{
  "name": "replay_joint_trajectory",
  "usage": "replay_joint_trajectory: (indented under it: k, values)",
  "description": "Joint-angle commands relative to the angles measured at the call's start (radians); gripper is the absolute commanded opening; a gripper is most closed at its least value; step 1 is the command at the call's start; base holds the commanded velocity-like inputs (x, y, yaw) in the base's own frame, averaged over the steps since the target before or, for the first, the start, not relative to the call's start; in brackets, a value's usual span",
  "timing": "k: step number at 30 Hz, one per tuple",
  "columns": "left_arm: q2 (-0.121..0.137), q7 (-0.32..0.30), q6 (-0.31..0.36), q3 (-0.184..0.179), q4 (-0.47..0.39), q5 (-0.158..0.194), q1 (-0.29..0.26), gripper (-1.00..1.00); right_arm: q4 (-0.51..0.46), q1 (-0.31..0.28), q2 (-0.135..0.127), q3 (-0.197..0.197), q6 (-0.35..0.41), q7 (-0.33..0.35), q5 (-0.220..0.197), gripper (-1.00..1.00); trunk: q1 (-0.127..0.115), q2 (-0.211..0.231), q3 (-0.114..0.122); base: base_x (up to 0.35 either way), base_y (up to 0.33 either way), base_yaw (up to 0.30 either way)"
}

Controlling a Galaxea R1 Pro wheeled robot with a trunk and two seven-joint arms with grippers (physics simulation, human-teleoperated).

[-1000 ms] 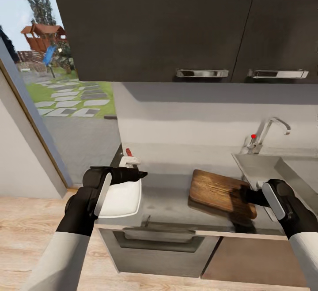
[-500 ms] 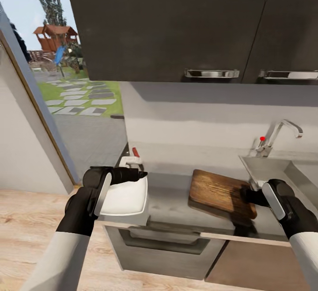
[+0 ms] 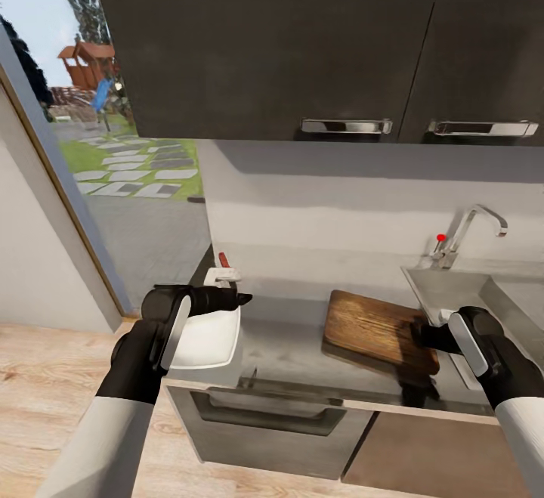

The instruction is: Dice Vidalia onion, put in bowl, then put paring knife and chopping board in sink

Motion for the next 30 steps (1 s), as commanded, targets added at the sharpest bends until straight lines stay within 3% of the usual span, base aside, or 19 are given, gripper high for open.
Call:
replay_joint_trajectory:
  k: [1,20,30]
  values:
    - [0.0,-0.001,0.005,0.0,-0.001,0.0,-0.001,1.0,-0.001,-0.001,0.0,0.0,0.003,-0.009,-0.011,-1.0,0.001,-0.002,-0.002,0.0,-0.004,0.0]
    - [0.0,-0.001,0.005,0.0,-0.001,0.0,-0.001,1.0,-0.001,-0.001,0.0,0.0,0.003,-0.009,-0.011,-1.0,0.001,-0.002,-0.002,0.0,-0.065,0.003]
    - [0.0,-0.001,0.004,0.0,-0.001,0.0,-0.001,1.0,-0.001,-0.001,0.0,0.0,0.003,-0.009,-0.011,-1.0,0.001,-0.002,-0.002,0.0,-0.012,0.171]
